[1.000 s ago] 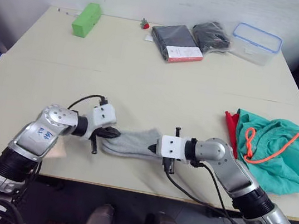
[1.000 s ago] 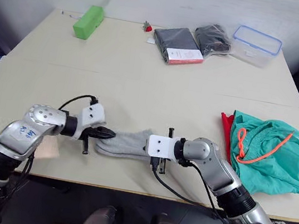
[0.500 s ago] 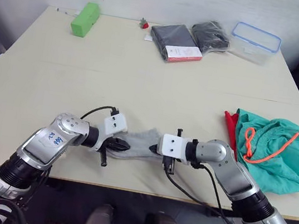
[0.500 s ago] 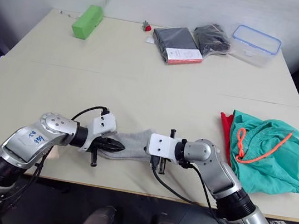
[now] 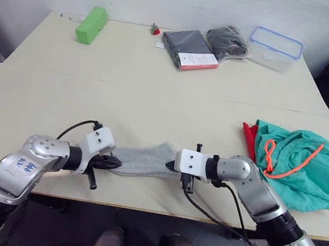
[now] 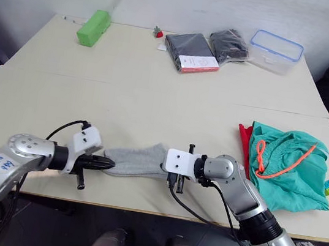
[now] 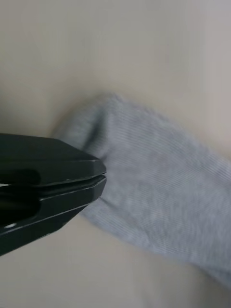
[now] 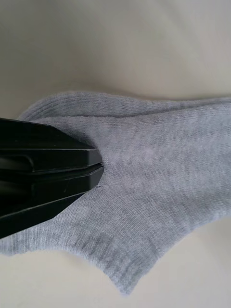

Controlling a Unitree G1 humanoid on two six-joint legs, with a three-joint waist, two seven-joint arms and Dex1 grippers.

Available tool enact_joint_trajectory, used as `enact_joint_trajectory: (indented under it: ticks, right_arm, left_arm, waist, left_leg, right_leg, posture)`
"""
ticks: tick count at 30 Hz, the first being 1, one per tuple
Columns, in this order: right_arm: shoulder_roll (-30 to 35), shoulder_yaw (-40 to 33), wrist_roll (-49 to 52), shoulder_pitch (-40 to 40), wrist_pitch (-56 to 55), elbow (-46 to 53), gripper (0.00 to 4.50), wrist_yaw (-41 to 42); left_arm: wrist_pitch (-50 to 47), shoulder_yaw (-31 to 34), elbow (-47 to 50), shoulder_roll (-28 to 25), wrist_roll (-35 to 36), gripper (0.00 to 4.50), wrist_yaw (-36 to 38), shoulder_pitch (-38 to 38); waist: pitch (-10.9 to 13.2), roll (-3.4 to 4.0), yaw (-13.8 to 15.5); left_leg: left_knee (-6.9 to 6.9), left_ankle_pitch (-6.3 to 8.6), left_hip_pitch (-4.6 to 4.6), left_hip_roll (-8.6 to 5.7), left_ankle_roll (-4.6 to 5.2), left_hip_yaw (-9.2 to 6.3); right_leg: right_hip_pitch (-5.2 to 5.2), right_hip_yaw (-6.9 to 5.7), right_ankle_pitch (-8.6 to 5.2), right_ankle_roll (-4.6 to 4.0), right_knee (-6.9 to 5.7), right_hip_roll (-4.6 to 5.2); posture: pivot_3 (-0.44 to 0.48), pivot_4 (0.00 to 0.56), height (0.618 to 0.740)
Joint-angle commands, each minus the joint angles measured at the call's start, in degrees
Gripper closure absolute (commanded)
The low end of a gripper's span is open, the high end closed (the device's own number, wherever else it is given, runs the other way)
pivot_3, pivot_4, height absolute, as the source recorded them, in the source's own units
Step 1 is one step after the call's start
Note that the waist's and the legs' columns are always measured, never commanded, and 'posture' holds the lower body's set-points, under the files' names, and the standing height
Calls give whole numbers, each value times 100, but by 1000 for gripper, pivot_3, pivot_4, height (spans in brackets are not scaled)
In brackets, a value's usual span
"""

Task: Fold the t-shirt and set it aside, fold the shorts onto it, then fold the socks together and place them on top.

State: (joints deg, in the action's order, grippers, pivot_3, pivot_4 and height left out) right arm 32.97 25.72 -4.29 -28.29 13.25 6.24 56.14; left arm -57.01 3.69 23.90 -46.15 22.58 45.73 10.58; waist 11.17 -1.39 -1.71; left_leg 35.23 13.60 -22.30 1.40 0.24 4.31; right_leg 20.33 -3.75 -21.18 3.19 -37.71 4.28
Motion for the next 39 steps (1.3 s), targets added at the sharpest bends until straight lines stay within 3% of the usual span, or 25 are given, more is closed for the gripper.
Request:
enact_joint_trajectory:
  ticks: [1,5,12,17,26,29,39]
  right_arm:
    - [14,-91,-36,72,31,-321,4500,-5]
    - [-91,-106,-19,21,14,-385,4500,-35]
    - [-192,-54,-29,-74,-100,-514,4500,41]
    - [-223,-70,-33,-119,-115,-549,4500,50]
    - [-186,-107,-19,-72,-28,-389,4500,53]
    - [-183,-128,-21,-73,6,-361,4500,37]
    - [-153,-168,-21,46,133,-175,4500,-38]
  left_arm:
    - [-922,1221,55,395,674,3618,-320,-184]
    - [-1959,2258,205,970,1234,2369,-693,-354]
    - [-3073,2841,220,1704,1723,137,-1175,-242]
    - [-3530,3000,87,2489,1713,41,-1688,115]
    - [-3549,2568,-304,3064,1500,41,-2328,291]
    - [-3549,2503,-279,3140,1615,614,-2347,330]
    - [-3549,2377,-286,2955,1916,3704,-2275,625]
  waist:
    - [1,-5,13]
    - [-4,-20,13]
    - [-7,-27,13]
    - [-10,-32,20]
    - [-29,-4,84]
    - [-30,-3,118]
    - [-26,-10,149]
  left_leg:
    - [0,0,-2,-1,0,0]
    - [1,0,-4,-2,1,0]
    - [1,2,-4,-1,-7,-1]
    - [0,9,-3,-5,-23,-1]
    - [1,15,12,-11,-32,-1]
    - [1,18,16,-11,-33,-1]
    - [0,25,4,-9,-55,-1]
  right_leg:
    - [1,0,0,0,0,1]
    - [2,-1,0,1,1,1]
    - [2,-2,0,1,2,0]
    - [0,-2,1,1,2,1]
    - [-20,-3,3,6,11,4]
    - [-28,-3,4,7,20,3]
    - [-25,-4,4,8,39,2]
  posture:
    - [0,150,740]
    - [0,150,740]
    - [0,150,740]
    - [0,150,740]
    - [0,150,740]
    - [0,150,740]
    - [0,150,740]
